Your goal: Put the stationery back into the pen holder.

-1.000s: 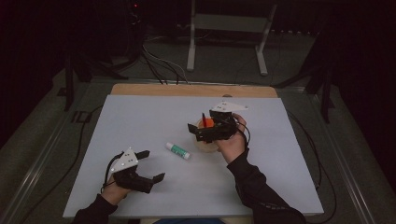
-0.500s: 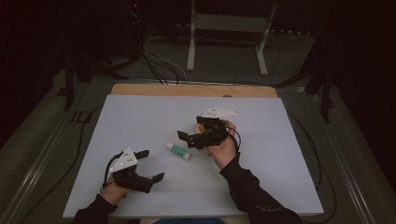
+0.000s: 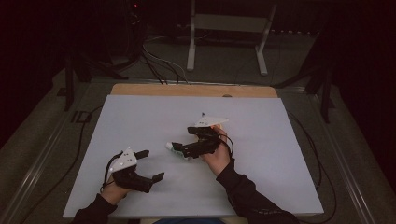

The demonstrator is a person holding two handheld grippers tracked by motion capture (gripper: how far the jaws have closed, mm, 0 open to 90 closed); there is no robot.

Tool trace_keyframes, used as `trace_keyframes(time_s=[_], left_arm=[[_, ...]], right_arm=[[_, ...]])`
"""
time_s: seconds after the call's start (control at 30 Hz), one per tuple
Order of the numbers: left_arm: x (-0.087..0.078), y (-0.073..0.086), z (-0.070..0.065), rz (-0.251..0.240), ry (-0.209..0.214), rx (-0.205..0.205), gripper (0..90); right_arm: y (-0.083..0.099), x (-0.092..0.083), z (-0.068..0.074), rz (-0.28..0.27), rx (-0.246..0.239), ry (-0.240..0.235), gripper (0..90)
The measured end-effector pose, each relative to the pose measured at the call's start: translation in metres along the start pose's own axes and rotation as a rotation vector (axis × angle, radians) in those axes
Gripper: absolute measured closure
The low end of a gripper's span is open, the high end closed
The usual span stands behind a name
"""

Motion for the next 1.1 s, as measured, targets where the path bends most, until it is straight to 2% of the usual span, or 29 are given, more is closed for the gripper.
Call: trace_keyframes(time_s=[0.17,0.3,0.4,0.53,0.63,0.67,0.73,0.77,0.93,1.03,1.1], left_arm=[[0.0,0.0,0.0,0.002,-0.001,0.0,0.2],[0.0,0.0,0.001,-0.002,0.001,-0.002,0.2],[0.0,0.0,0.0,-0.004,0.002,-0.002,0.2],[-0.001,0.0,0.001,-0.004,0.002,-0.002,0.2],[-0.001,-0.001,0.001,-0.004,0.0,0.0,0.2],[-0.001,-0.001,0.001,-0.004,-0.001,0.001,0.2],[-0.001,-0.001,0.001,-0.004,0.001,-0.002,0.2],[-0.001,-0.001,0.001,-0.005,0.001,-0.001,0.2],[-0.001,-0.001,0.0,-0.005,0.001,0.0,0.2],[-0.001,-0.001,0.0,-0.005,0.001,0.0,0.2],[-0.001,-0.001,0.0,-0.005,0.002,0.0,0.2]], right_arm=[[0.008,0.012,0.005,0.018,-0.044,-0.029,14.8],[0.013,0.02,0.006,0.029,-0.087,-0.013,15.2],[0.017,0.025,0.005,0.047,-0.096,-0.015,15.1],[0.026,0.032,0.006,0.105,-0.079,-0.023,15.0],[0.032,0.037,0.0,0.144,-0.072,0.016,14.5],[0.034,0.039,-0.003,0.151,-0.068,0.048,14.7],[0.036,0.041,-0.005,0.155,-0.068,0.052,16.3],[0.037,0.042,-0.005,0.157,-0.078,0.069,16.2],[0.044,0.048,-0.003,0.192,-0.116,0.088,18.3],[0.047,0.051,-0.003,0.207,-0.168,0.121,24.4],[0.048,0.052,-0.004,0.211,-0.176,0.14,31.5]])
Point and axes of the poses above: each handheld gripper's, and its own axes: x roughly forward along the jaws, y roughly out of its underside, z roughly to its left, the point moved 10 cm from there along x, roughly forward along the jaws, and after that the axes turned 11 degrees about z, right-handed, at the moved point
